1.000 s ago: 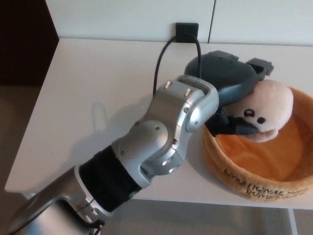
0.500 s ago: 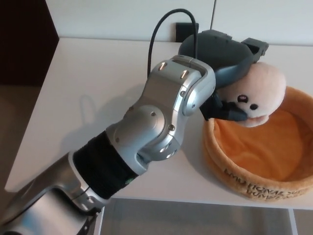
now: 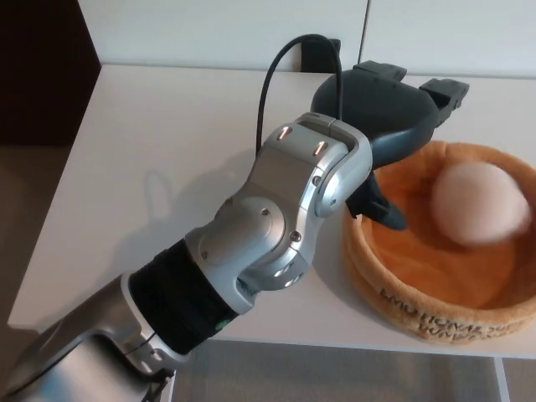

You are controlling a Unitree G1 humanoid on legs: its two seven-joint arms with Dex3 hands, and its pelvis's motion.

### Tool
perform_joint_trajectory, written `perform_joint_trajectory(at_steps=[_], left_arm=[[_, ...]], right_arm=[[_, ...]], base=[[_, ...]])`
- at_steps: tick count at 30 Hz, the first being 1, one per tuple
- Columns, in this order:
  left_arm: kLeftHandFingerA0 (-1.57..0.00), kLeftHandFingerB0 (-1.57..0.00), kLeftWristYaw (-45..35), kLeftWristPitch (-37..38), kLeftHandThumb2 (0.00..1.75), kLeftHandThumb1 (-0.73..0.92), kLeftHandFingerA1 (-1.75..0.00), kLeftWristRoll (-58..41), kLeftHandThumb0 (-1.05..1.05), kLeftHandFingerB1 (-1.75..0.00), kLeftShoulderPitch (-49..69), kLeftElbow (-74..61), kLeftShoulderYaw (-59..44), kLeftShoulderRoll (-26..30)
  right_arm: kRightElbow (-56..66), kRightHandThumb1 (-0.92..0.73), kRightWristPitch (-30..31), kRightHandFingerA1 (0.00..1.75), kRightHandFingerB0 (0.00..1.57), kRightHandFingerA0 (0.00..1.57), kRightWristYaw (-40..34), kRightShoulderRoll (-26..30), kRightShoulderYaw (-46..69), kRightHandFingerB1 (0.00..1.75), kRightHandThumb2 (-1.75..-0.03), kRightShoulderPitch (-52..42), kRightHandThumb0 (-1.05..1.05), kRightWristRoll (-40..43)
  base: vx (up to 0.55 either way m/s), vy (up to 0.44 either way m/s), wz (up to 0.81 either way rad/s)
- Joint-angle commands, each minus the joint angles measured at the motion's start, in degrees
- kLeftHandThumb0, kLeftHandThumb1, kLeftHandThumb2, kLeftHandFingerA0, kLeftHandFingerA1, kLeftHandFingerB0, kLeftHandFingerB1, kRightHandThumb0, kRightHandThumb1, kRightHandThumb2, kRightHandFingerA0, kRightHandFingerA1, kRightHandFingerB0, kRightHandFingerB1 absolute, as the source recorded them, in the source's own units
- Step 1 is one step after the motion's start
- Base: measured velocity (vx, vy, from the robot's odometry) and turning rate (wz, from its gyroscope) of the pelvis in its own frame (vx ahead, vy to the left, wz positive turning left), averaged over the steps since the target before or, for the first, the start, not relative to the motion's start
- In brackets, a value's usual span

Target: The robot walks towards a table in front, picks a dumpling toy with left hand and puts it in an orange round plate

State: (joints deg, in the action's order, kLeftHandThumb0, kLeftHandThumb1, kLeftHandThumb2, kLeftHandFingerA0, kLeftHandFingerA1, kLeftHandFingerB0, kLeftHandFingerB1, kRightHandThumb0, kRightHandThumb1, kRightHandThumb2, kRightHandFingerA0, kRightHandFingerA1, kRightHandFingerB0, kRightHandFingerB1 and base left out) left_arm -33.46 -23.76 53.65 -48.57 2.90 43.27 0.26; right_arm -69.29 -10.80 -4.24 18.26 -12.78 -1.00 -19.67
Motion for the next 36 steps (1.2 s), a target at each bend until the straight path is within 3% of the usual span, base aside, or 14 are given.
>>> perform_joint_trajectory(at_steps=[1,6,15,20,21,23,24,25,26,29,30,33,35,36], left_arm=[[0.00,0.00,-2.5,-1.8,1.23,0.79,-0.02,3.7,-1.05,-0.03,-1.5,0.4,0.7,0.6],[0.00,0.00,-2.9,-1.7,1.34,0.92,-0.05,4.3,-1.01,-0.04,-1.7,0.5,0.8,0.6],[0.00,0.00,-2.3,-1.2,1.34,0.92,-0.08,4.8,-0.98,-0.06,0.7,-2.6,0.2,0.6],[-0.01,0.00,-0.1,1.3,1.28,0.87,-0.11,-0.2,-0.99,-0.05,4.4,-18.5,-10.8,4.0],[-0.06,0.00,-1.5,1.3,1.14,0.79,-0.12,-1.4,-1.05,0.00,5.3,-24.3,-14.0,5.1],[-0.06,0.00,-3.1,1.3,1.14,0.79,-0.12,-2.9,-1.05,0.00,6.5,-31.6,-18.1,6.6],[-0.10,0.00,-4.2,0.7,0.98,0.67,-0.17,-4.4,-1.00,0.00,8.2,-37.1,-20.8,6.7],[-0.10,0.00,-4.4,0.5,0.98,0.67,-0.17,-4.8,-1.00,0.00,8.7,-38.3,-21.4,6.7],[-0.12,0.00,-4.8,0.3,0.81,0.52,-0.28,-6.8,-0.84,-0.05,10.9,-42.7,-23.9,6.8],[-0.12,0.00,-5.0,0.2,0.81,0.52,-0.28,-7.7,-0.84,-0.05,11.8,-44.5,-24.9,6.9],[-0.19,-0.08,-4.7,3.9,0.54,0.44,-0.36,-18.1,-0.27,-0.27,21.1,-56.1,-34.8,7.7],[-0.19,-0.08,-4.5,5.7,0.54,0.44,-0.36,-22.9,-0.27,-0.27,25.3,-61.2,-39.3,8.1],[-0.21,-0.14,-4.8,16.3,0.54,0.48,-0.32,-38.6,-0.17,-0.33,35.4,-62.4,-52.7,8.1],[-0.11,-0.09,-4.3,23.7,0.84,0.35,-0.50,-48.7,-0.09,-0.48,44.8,-62.7,-60.1,8.3]], right_arm=[[0.0,-0.59,0.1,0.81,0.34,0.81,0.9,0.1,0.5,0.32,-0.58,0.8,-0.39,0.6],[-0.3,-0.59,0.2,0.81,0.35,0.81,0.9,-0.1,0.6,0.32,-0.58,1.1,-0.37,0.5],[-0.3,-0.59,-0.6,0.79,0.36,0.80,0.6,-0.1,0.2,0.32,-0.58,0.5,-0.38,0.0],[0.2,-0.59,-0.3,0.83,0.33,0.83,0.7,0.1,0.4,0.32,-0.58,0.7,-0.40,0.2],[0.0,-0.61,-0.3,0.78,0.33,0.81,0.8,0.3,0.5,0.32,-0.58,0.9,-0.41,0.2],[-0.3,-0.61,-0.2,0.78,0.33,0.81,0.9,0.4,0.5,0.32,-0.58,1.1,-0.41,0.2],[-0.4,-0.61,-0.5,0.73,0.33,0.78,1.0,0.7,0.6,0.32,-0.58,0.7,-0.41,0.2],[-0.4,-0.61,-0.6,0.73,0.33,0.78,1.0,0.8,0.6,0.32,-0.58,0.6,-0.41,0.2],[-0.3,-0.60,-0.8,0.76,0.33,0.80,0.8,0.7,0.4,0.31,-0.58,0.5,-0.41,0.1],[-0.3,-0.60,-0.8,0.76,0.33,0.80,0.7,0.7,0.4,0.31,-0.58,0.4,-0.41,0.0],[-0.5,-0.60,-0.8,0.75,0.33,0.78,0.4,1.0,0.7,0.31,-0.58,-0.4,-0.40,0.3],[-0.6,-0.60,-0.8,0.75,0.33,0.78,0.4,1.1,0.9,0.31,-0.58,-0.7,-0.40,0.5],[-2.7,-0.61,1.4,0.85,0.31,0.80,0.4,-0.3,1.3,0.31,-0.59,3.2,-0.40,0.7],[-3.3,-0.60,2.0,0.89,0.31,0.80,0.4,-0.7,1.5,0.31,-0.59,4.1,-0.41,0.9]], base=[[0.00,0.000,0.00],[0.00,0.000,0.00],[0.00,0.000,0.00],[0.00,0.000,0.00],[0.00,0.000,0.00],[0.00,0.000,0.00],[0.00,0.000,0.00],[0.00,0.000,0.00],[0.00,0.000,0.00],[0.00,0.000,0.00],[0.00,0.000,0.00],[0.00,0.000,0.00],[0.00,0.000,0.00],[0.00,0.000,0.00]])
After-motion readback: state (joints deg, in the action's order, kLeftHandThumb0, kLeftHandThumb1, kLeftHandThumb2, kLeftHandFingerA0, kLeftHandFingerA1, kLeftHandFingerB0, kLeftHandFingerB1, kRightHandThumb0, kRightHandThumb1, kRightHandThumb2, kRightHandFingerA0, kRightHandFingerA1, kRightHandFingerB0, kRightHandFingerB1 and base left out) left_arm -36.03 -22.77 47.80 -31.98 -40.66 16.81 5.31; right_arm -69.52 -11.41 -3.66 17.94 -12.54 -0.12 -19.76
